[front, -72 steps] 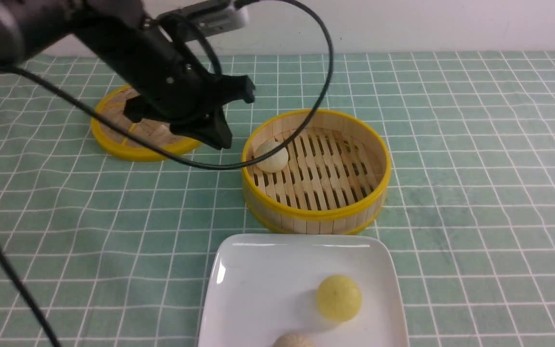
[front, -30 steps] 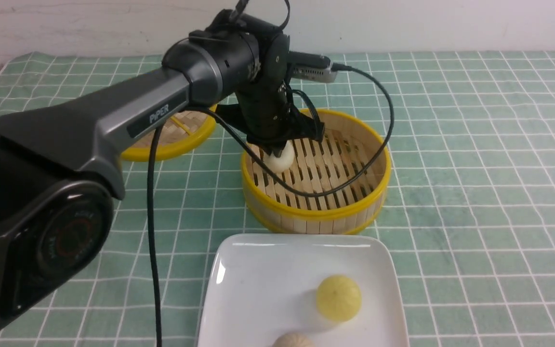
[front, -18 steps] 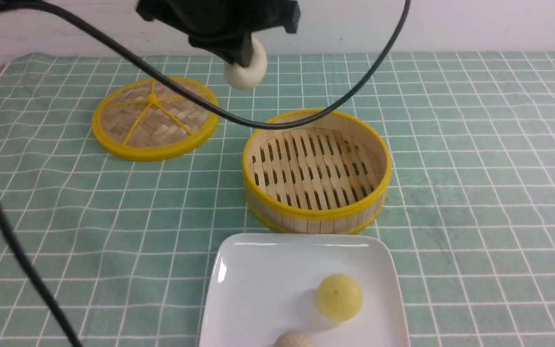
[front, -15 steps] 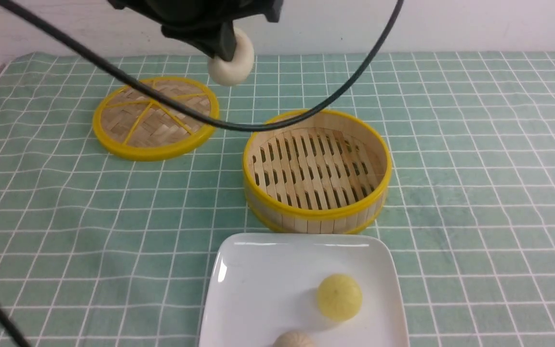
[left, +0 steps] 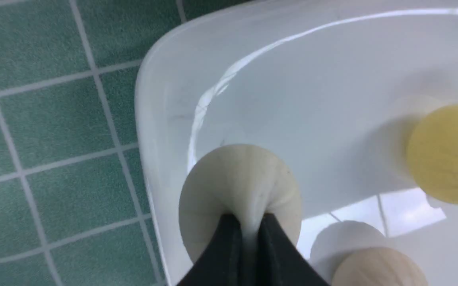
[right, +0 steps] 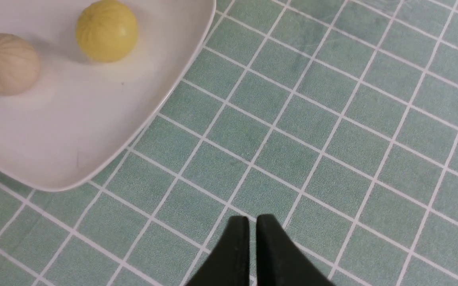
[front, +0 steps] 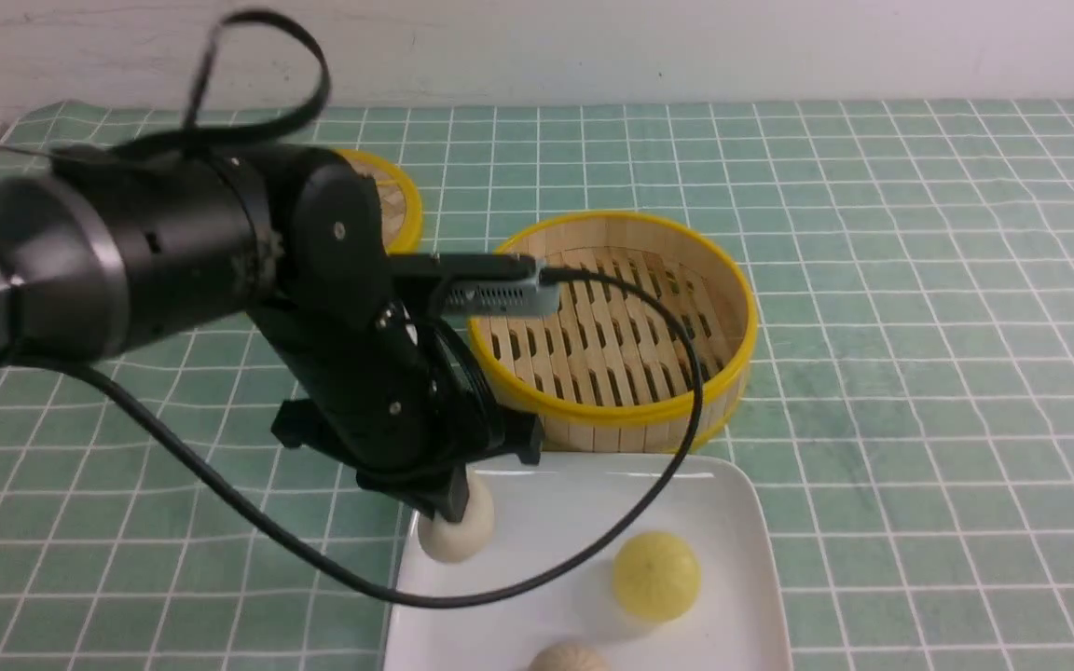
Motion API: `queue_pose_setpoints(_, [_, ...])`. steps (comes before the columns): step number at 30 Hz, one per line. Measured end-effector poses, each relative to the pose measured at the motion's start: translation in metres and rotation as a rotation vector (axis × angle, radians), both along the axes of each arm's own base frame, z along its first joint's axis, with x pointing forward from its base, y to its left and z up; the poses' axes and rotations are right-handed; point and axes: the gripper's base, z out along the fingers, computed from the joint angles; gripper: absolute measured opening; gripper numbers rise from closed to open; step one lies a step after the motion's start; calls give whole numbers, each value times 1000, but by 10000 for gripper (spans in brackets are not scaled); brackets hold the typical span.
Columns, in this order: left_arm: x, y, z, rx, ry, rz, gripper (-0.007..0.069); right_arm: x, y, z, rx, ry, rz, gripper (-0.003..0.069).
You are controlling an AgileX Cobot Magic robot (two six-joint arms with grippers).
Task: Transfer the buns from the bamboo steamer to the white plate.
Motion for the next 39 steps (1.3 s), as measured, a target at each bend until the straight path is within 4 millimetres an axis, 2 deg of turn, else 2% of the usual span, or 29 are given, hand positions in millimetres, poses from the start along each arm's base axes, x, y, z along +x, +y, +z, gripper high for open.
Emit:
queue_pose_setpoints(3, [8,-6,-20,-16,20,23,33,0,0,0,1,4,0,57])
queue_pose_setpoints(6, [10,-9,-25,-31,25,36,34,-3,-1,4,-3,10,2,57])
queue_pose_setpoints(8, [10,-10,-25,-48,31,47,39,-10,-5,16,0,4,7,57])
queue_pose_setpoints(11, [10,-11,-25,-57,30,53,50,-29,-14,42,31,-39,-4,60])
queue_pose_setpoints(14, [11,-12,-24,-65,18,56,80,-57,-29,61,73,-97,-29,61])
queue_pose_setpoints(17, [12,-12,-24,-67,12,57,122,-77,-39,65,129,-148,-55,61])
queue_pose_setpoints(22, [12,-12,-24,-72,6,59,280,-114,-58,53,260,-270,-97,64])
queue_pose_setpoints(27, [16,-15,-15,-88,-18,57,403,-114,-58,24,285,-301,-102,67])
queue_pose_setpoints(29, [19,-16,-9,-99,-35,56,425,-110,-56,16,279,-289,-103,67])
queue_pose_setpoints(34, [21,-18,21,-134,-91,43,443,-96,-49,1,287,-296,-106,68])
queue_pose_setpoints(36, [22,-18,34,-141,-122,34,443,-87,-45,-1,324,-359,-105,68])
queue_pose_setpoints(39, [21,-17,43,-145,-142,28,426,-76,-40,-5,354,-451,-92,47])
